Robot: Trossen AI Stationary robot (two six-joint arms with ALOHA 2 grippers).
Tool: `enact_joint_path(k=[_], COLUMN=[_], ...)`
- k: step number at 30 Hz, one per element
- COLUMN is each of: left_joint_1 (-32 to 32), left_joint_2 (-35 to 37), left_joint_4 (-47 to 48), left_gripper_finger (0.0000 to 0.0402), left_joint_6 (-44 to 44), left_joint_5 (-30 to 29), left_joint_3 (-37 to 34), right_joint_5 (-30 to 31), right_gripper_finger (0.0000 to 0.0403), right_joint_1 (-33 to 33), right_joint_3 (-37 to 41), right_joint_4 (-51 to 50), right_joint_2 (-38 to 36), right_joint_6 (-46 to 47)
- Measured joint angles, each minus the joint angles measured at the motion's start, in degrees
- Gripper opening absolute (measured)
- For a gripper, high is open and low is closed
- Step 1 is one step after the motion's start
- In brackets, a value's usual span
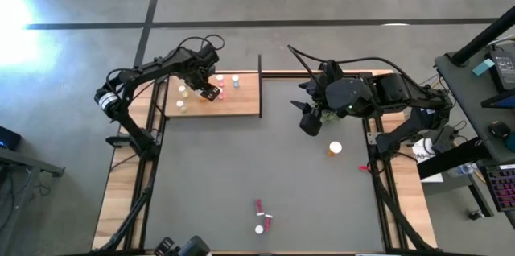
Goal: Pick and place medicine bottles onto shelf by color
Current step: Put the bottom orange pill bottle on the shelf aligned with the other orange bottle
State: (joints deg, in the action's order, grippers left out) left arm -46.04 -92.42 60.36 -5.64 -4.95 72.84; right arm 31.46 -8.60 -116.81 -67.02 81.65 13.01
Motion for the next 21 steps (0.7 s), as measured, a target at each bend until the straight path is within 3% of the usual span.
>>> enact_joint_path(k=[11,21], left_joint_1=[0.00,0.00], left_joint_2=[0.00,0.44], left_joint_4=[-1.40,-1.34], left_gripper_finger=[0.0200,0.0241], left_joint_6=[-0.33,-1.50], left_joint_5=[-0.13,-0.12], left_joint_3=[-0.07,-0.22], right_joint_5=[0.00,0.00], right_gripper_finger=[0.0228,0.0228], right_joint_1=[0.02,0.02], right_joint_3=[0.00,0.00], right_joint_4=[-0.01,0.00], right_joint_2=[0.00,0.00], right_joint_6=[-0.03,-0.04])
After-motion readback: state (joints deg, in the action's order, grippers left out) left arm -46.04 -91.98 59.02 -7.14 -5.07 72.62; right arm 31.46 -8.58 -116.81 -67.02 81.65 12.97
